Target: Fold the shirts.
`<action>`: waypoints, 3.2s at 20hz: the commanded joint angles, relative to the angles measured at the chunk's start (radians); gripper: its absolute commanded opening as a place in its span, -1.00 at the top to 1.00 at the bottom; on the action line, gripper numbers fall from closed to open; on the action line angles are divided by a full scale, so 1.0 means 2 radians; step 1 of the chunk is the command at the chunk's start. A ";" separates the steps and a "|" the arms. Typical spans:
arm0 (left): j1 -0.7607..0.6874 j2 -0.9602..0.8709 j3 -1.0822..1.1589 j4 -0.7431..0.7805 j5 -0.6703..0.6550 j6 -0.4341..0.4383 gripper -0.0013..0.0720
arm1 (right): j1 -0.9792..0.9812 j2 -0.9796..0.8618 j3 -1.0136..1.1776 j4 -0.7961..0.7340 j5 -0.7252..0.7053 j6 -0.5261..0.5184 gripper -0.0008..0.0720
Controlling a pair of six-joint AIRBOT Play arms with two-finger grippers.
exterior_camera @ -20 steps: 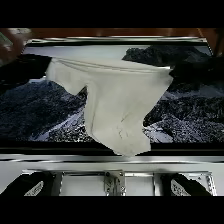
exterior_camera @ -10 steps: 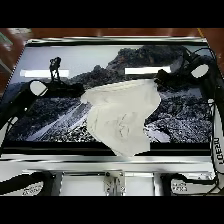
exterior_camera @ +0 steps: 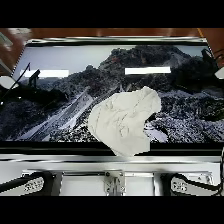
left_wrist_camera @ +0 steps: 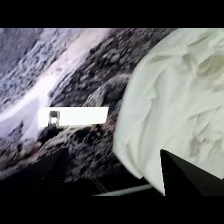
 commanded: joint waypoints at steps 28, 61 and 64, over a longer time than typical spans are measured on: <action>-0.179 -0.035 -0.230 -0.219 0.317 0.053 0.86 | 0.067 -0.140 -0.110 0.165 -0.113 -0.007 -0.75; 0.068 0.166 0.175 0.036 -0.011 0.021 0.86 | 0.082 0.332 -0.208 -0.006 0.036 0.025 0.81; 0.048 0.121 0.056 0.014 0.079 0.023 0.86 | 0.091 0.277 -0.282 0.051 -0.140 0.034 0.81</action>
